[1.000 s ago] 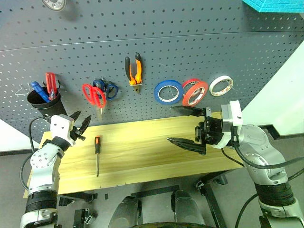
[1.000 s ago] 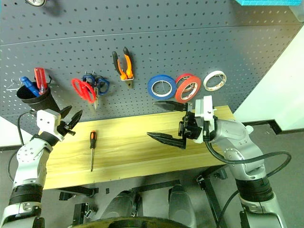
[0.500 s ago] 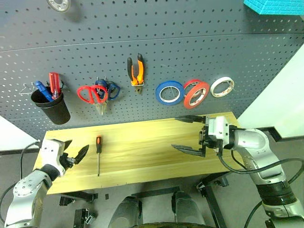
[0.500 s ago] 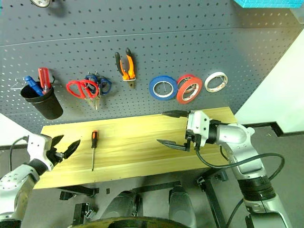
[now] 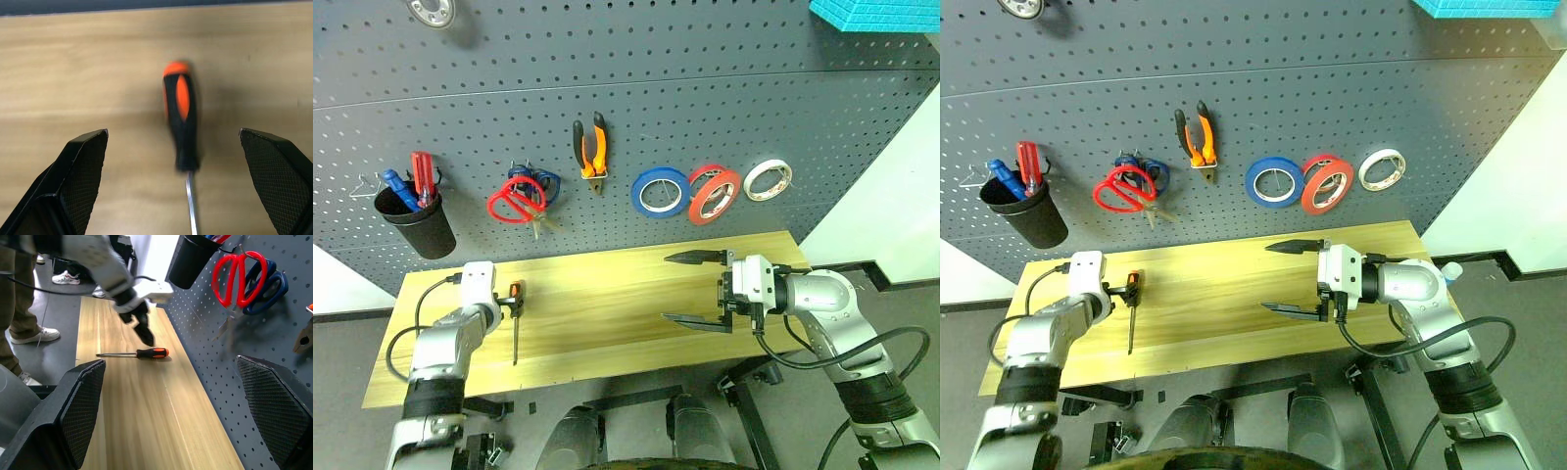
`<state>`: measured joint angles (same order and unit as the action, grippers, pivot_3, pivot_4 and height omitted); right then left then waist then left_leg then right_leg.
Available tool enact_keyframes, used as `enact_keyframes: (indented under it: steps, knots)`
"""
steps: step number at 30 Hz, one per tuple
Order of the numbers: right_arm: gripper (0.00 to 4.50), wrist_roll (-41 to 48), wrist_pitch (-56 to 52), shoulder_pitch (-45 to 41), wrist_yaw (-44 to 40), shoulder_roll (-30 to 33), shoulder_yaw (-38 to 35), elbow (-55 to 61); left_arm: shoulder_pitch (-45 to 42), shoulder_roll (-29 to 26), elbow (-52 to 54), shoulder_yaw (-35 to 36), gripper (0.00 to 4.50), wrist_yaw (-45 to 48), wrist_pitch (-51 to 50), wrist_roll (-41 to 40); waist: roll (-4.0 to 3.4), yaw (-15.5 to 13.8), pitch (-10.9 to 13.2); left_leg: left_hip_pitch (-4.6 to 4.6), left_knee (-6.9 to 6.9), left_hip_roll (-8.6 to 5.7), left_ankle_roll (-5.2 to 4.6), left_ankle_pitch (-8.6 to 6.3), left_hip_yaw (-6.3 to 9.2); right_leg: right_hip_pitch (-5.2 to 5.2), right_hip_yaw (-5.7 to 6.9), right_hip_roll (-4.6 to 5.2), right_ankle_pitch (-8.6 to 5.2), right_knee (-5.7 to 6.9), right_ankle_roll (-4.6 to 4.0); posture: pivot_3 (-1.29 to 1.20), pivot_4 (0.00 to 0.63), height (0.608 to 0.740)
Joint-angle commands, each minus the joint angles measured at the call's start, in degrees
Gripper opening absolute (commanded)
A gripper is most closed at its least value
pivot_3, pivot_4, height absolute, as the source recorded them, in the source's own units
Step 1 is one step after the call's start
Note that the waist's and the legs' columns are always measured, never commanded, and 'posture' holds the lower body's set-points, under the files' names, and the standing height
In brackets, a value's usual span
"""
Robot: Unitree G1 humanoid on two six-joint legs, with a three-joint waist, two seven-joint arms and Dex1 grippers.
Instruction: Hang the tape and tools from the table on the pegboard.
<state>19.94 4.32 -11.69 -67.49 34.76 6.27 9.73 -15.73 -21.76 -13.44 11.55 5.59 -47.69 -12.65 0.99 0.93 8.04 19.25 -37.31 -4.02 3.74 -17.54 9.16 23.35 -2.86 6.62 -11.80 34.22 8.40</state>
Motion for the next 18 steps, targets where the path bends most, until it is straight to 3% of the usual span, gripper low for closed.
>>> enact_keyframes:
  steps: [1,14,18]
  knots:
    - [4.50,0.5,0.9,0.5,0.7,0.2,-1.1,1.6,-4.7,-0.3,-8.5,-0.1,4.49,-1.4,-0.2,2.3,0.00,0.0,0.0,0.01,0.01,0.00,0.00,0.00,0.00,0.02,0.00,0.00,0.00,-0.01,0.00,-0.03,0.118,0.738]
    - [4.50,0.4,1.0,2.3,2.2,0.7,-1.6,2.8,-14.0,0.8,-28.9,-0.9,4.49,2.0,5.6,3.2,0.01,0.0,0.0,0.09,0.02,-0.01,0.01,0.00,0.00,0.06,0.01,0.01,-0.01,-0.05,0.03,-0.05,0.118,0.738]
    - [4.50,0.3,1.0,2.3,2.7,0.7,-1.7,3.1,-15.3,1.1,-32.0,-0.3,3.24,1.3,6.3,3.3,0.02,0.1,0.0,0.10,0.02,-0.01,0.00,0.00,0.00,0.07,0.00,0.01,-0.01,-0.07,0.04,-0.05,0.118,0.738]
